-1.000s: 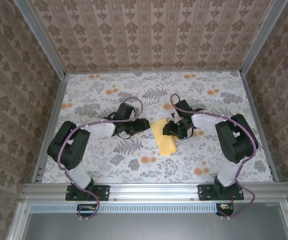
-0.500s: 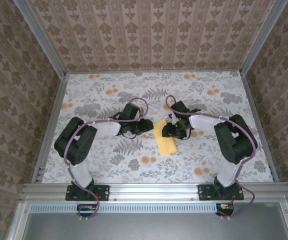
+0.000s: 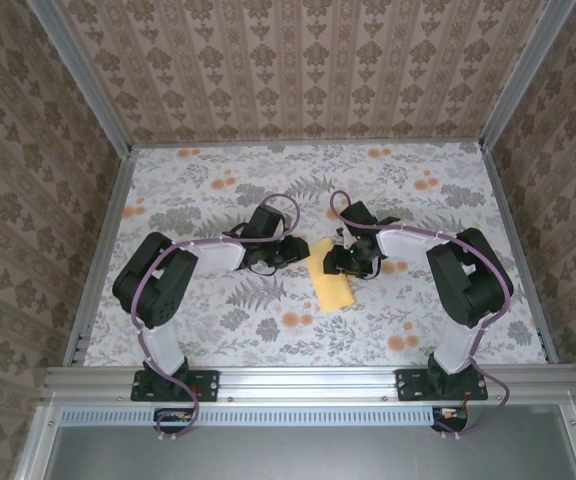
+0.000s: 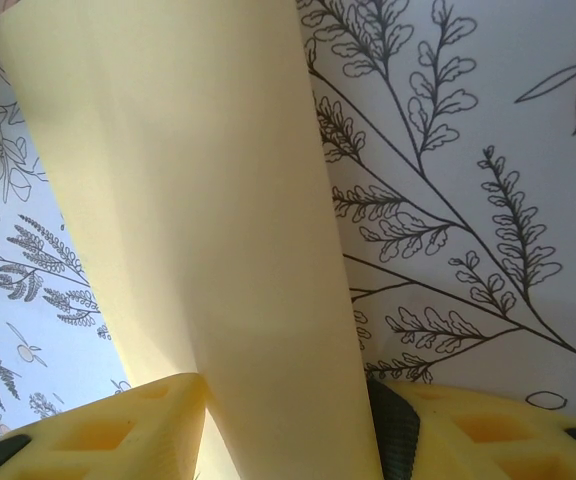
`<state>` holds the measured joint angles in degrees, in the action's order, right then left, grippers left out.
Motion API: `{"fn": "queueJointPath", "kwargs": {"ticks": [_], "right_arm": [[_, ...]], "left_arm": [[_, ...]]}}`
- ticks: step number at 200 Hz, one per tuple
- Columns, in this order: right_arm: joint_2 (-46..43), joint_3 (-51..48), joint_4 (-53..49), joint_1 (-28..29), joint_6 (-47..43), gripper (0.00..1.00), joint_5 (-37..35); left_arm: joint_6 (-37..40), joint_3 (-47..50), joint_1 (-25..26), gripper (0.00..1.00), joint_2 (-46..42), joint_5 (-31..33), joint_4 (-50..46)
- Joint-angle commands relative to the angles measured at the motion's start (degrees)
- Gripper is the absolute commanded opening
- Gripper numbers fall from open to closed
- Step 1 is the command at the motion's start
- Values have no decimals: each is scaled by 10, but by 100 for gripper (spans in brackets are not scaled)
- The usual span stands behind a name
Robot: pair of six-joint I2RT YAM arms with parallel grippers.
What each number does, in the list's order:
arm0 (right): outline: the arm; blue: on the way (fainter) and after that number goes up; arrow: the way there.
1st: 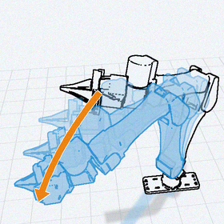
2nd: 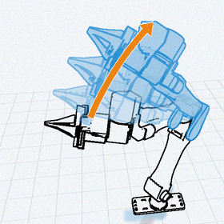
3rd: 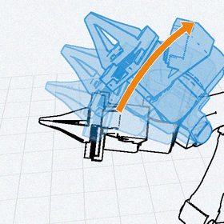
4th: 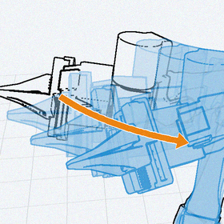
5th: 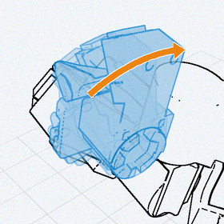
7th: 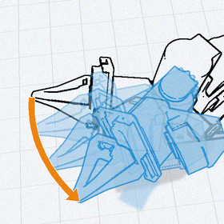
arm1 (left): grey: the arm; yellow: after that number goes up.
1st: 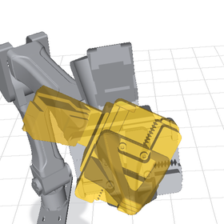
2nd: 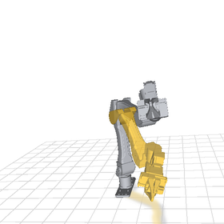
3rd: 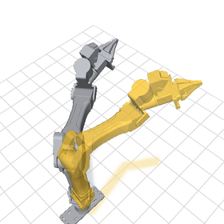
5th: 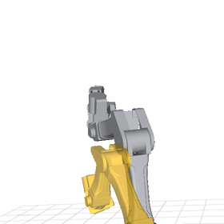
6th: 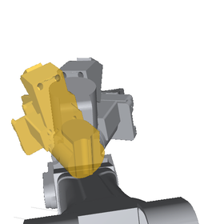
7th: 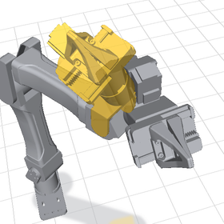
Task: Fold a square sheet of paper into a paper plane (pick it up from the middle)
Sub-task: Hold the square sheet of paper at the center of the table.
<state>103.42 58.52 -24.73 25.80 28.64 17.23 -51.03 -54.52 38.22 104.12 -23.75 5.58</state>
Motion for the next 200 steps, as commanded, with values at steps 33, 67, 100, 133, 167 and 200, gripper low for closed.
{"fn": "queueJointPath", "kwargs": {"ticks": [33,67,100,133,167,200], "right_arm": [[87,-31,-2,14,-27,53,-97],[93,-31,-1,14,-28,52,-105],[101,-31,3,15,-33,52,-109],[104,-37,14,15,-43,51,-105],[109,-34,17,15,-45,51,-102],[115,-31,13,17,-39,52,-104]], "left_arm": [[-2,-10,3,32,-1,26,-13],[-5,8,2,29,-23,66,-13],[-7,13,1,29,-30,76,-16],[-13,17,1,28,-26,72,-7],[-11,8,2,29,-14,51,0],[-9,0,4,28,-4,39,1]]}}
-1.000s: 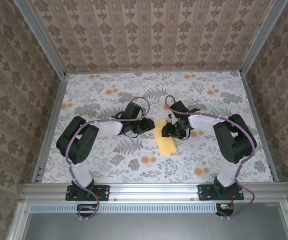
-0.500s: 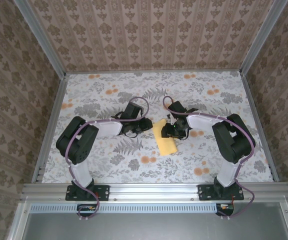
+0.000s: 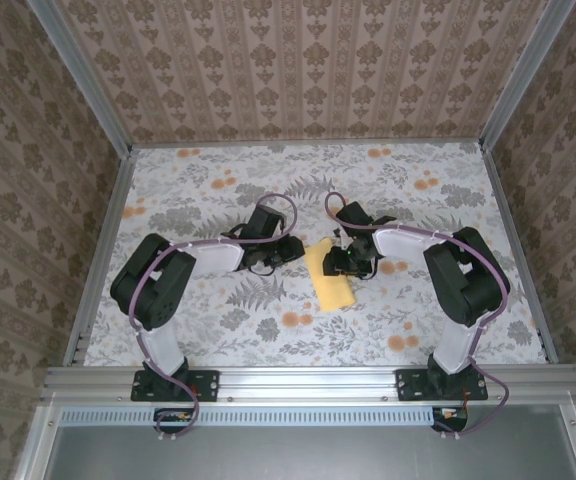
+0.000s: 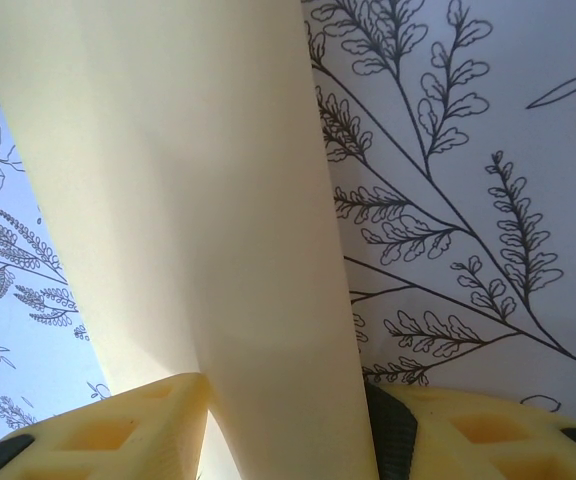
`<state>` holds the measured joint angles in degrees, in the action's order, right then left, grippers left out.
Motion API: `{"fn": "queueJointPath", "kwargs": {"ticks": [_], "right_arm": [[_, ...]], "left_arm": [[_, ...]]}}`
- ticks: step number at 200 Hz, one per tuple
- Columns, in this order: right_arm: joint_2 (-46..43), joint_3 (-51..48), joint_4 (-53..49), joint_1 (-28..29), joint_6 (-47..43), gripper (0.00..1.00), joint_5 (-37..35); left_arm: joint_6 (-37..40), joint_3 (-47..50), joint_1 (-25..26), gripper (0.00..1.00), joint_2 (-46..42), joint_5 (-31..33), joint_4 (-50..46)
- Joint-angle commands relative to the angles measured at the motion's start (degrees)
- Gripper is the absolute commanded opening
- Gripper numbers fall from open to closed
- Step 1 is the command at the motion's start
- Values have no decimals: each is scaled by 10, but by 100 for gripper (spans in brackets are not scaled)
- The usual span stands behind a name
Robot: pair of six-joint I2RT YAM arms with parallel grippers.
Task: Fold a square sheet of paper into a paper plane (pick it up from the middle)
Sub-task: Hold the square sheet of paper at the center of the table.
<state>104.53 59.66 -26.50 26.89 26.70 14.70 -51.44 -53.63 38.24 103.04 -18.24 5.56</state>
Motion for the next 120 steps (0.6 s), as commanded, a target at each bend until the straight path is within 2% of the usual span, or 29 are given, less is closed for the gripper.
{"fn": "queueJointPath", "kwargs": {"ticks": [1,120], "right_arm": [[104,-42,31,6,-19,52,-79],[130,-28,8,12,-3,56,-101]], "left_arm": [[-5,-9,4,28,7,-17,2],[6,-43,23,24,42,-51,-5]]}}
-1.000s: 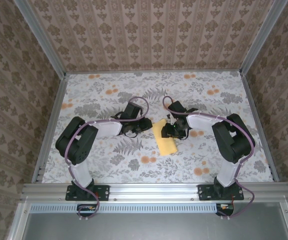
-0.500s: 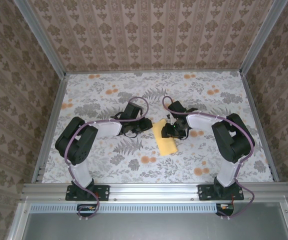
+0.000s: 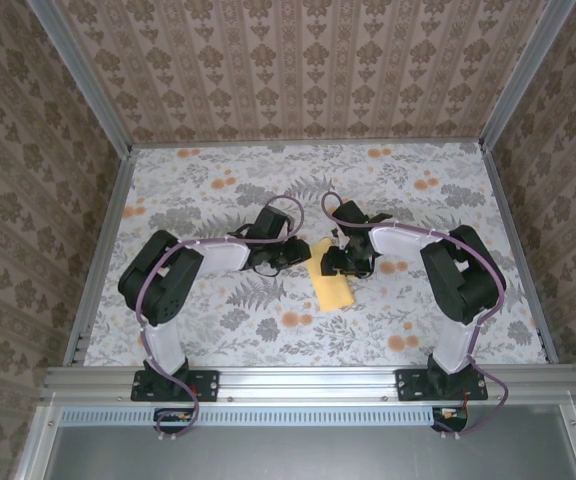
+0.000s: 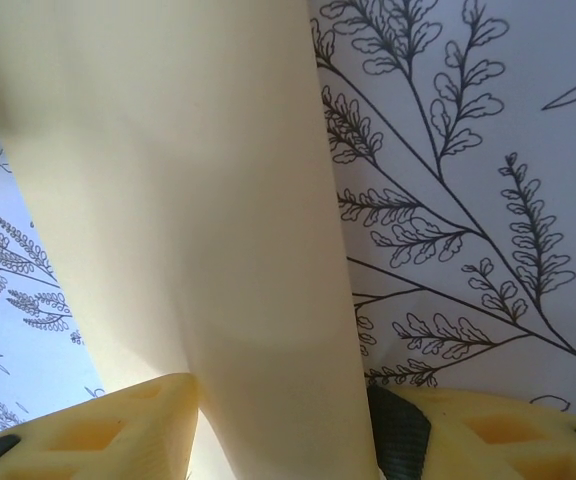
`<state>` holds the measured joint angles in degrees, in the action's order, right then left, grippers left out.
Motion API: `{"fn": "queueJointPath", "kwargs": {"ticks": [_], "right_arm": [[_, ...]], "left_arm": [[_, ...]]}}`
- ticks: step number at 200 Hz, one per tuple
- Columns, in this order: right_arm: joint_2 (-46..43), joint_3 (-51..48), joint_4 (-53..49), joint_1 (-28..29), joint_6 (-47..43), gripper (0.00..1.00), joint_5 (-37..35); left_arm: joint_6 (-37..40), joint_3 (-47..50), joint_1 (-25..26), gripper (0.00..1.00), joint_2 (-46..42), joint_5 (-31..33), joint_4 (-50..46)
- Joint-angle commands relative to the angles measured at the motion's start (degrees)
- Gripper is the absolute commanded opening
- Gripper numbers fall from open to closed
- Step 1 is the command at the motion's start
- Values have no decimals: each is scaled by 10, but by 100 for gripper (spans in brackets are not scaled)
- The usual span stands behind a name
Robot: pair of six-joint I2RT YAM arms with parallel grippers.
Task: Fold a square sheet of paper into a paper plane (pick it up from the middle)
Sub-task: Hold the square sheet of paper at the center of the table.
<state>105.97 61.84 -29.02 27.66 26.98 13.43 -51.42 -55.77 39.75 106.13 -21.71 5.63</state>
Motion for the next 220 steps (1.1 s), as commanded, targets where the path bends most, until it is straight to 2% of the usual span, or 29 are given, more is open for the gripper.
{"fn": "queueJointPath", "kwargs": {"ticks": [1,118,220], "right_arm": [[115,-50,33,5,-6,56,-89],[123,-53,37,5,-7,53,-88],[139,-46,33,5,6,54,-91]], "left_arm": [[6,-21,8,24,11,-16,-5],[8,-28,11,21,21,-18,-7],[6,-31,13,19,30,-23,-6]]}}
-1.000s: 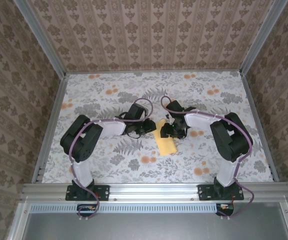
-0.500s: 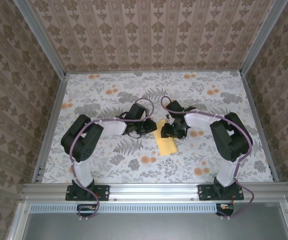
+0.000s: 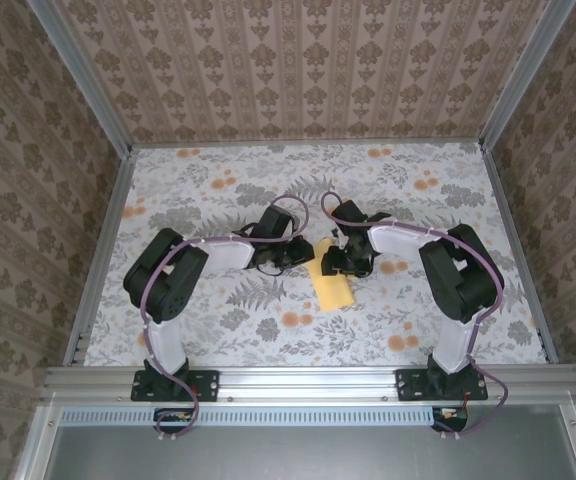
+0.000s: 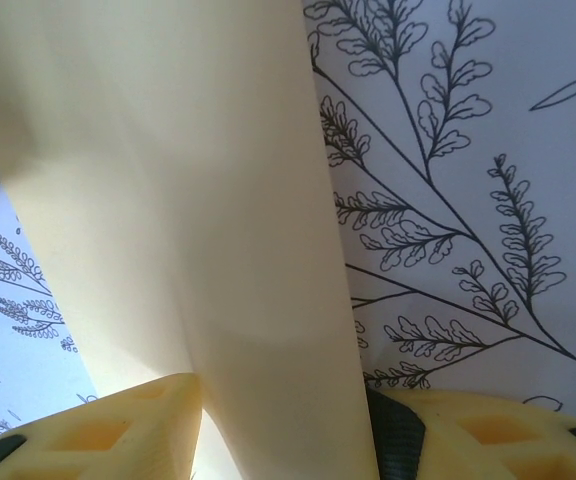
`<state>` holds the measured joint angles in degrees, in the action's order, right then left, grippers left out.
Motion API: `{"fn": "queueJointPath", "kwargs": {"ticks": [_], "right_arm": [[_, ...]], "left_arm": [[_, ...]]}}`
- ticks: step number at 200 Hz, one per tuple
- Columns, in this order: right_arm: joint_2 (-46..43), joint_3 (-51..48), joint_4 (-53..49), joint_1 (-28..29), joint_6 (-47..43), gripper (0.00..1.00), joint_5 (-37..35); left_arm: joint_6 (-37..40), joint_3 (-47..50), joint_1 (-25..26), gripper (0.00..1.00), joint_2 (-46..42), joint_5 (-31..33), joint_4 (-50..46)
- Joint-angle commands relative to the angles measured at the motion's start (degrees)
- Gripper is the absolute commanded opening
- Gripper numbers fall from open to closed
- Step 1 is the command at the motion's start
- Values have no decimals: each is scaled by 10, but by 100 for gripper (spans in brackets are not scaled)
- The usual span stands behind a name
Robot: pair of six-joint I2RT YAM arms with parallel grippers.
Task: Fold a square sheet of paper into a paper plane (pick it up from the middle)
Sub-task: Hold the square sheet of paper at the center of the table.
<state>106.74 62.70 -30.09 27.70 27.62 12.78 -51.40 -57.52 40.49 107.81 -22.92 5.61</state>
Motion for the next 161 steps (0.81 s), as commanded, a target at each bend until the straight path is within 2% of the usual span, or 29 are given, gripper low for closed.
{"fn": "queueJointPath", "kwargs": {"ticks": [1,161], "right_arm": [[131,-55,44,4,0,54,-85],[141,-56,43,5,-9,54,-83]], "left_arm": [[6,-14,6,19,14,-12,-6],[7,-21,9,16,31,-16,-24]]}}
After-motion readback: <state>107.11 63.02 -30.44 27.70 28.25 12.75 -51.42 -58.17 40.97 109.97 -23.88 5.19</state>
